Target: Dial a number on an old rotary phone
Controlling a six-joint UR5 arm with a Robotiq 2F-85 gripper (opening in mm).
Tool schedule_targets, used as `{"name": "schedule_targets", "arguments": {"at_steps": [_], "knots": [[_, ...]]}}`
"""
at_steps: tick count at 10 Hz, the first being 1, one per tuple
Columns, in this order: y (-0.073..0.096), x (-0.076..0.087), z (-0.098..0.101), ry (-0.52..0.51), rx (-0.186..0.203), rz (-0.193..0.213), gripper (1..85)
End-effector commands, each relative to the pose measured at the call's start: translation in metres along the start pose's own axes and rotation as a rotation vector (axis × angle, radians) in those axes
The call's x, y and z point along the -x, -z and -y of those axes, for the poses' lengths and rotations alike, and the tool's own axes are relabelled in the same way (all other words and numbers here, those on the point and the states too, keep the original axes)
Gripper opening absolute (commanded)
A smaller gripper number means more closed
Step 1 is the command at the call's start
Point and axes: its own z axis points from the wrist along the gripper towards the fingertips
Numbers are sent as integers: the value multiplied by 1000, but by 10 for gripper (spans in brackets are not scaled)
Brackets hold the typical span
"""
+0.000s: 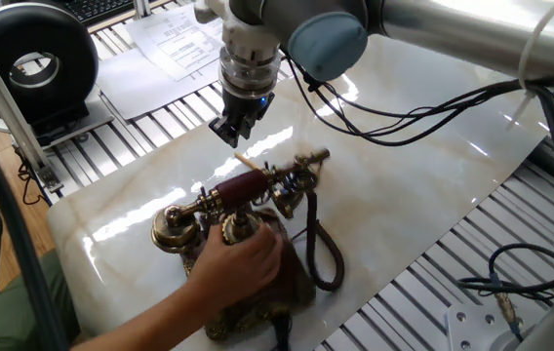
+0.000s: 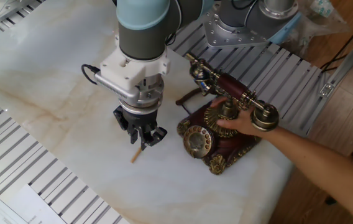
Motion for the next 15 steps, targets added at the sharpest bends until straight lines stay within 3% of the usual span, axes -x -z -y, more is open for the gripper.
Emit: {"name": "schedule_targets", "arguments": {"at_steps": [1,4,5,6,9,15], "knots": [[9,-9,8,-25,-7,-30,260],[30,-22,18,-60,-16,-52,200],[33,-28,27,-78,-37,-59,170],[30,-37,33,-98,-49,-75,137],[22,-47,29,-120,-31,-104,100],[22,-50,37,-107,-65,-116,13]]}}
